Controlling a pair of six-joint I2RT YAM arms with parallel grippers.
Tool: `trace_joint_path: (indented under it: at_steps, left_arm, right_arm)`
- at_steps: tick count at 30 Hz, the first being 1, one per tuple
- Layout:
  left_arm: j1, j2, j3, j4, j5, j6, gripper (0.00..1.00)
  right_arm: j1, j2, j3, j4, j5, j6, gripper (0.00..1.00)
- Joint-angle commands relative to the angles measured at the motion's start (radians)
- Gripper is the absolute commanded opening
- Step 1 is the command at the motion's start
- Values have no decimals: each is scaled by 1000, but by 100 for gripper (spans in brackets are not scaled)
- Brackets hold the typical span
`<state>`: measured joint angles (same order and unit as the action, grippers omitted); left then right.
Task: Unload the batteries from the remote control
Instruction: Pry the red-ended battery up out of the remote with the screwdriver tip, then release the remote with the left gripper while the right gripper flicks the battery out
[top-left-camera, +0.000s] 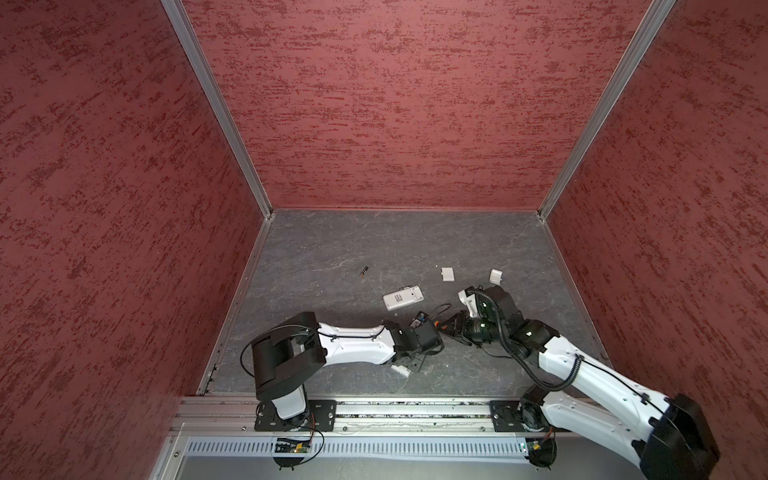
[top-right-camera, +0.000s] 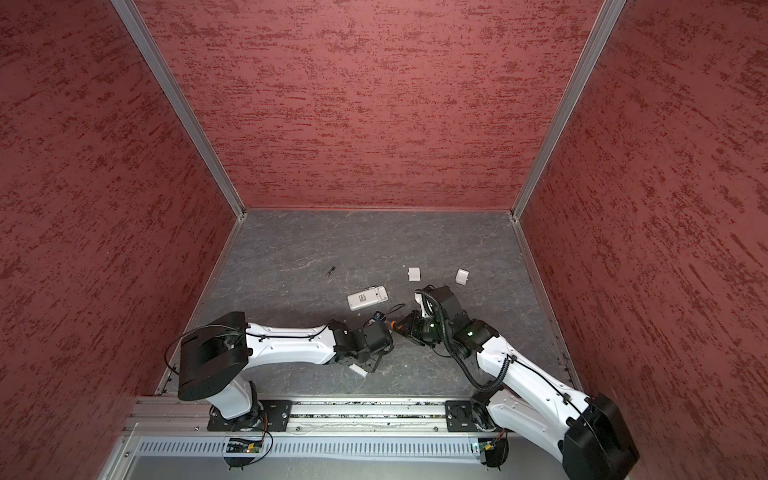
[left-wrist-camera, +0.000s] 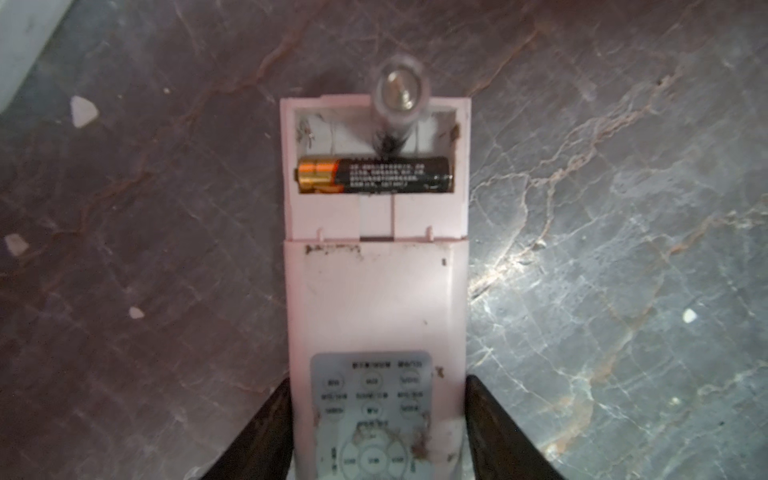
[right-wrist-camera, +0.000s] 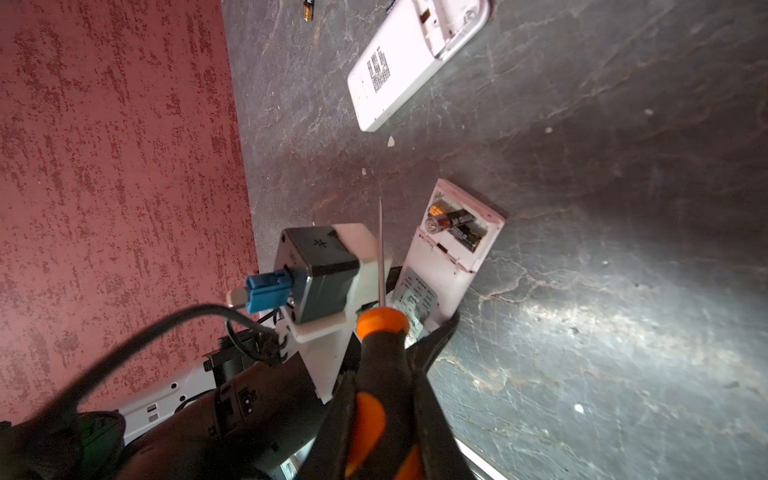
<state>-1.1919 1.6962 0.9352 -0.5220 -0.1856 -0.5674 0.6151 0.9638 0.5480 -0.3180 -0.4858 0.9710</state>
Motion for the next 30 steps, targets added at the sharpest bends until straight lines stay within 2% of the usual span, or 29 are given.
trace_joint_path:
  at_steps: [1, 8, 15, 23, 30]
  left_arm:
    - [-13, 13, -22, -24, 56, -5, 68]
    - [-8, -11, -27, -56, 21, -25, 76]
    - [-9, -75, -45, -85, -16, -62, 78]
    - [-34, -259, -49, -118, -51, -184, 79]
    - [-64, -313, -39, -194, -112, -263, 79]
  right_arm:
    - [-2, -17, 15, 37, 24, 5, 0]
    - [-1, -25, 11, 39, 26, 7, 0]
    - [-1, -33, 9, 47, 17, -2, 0]
    - [-2, -19, -6, 90, -56, -39, 0]
    - [-1, 4, -72, 177, -129, -35, 0]
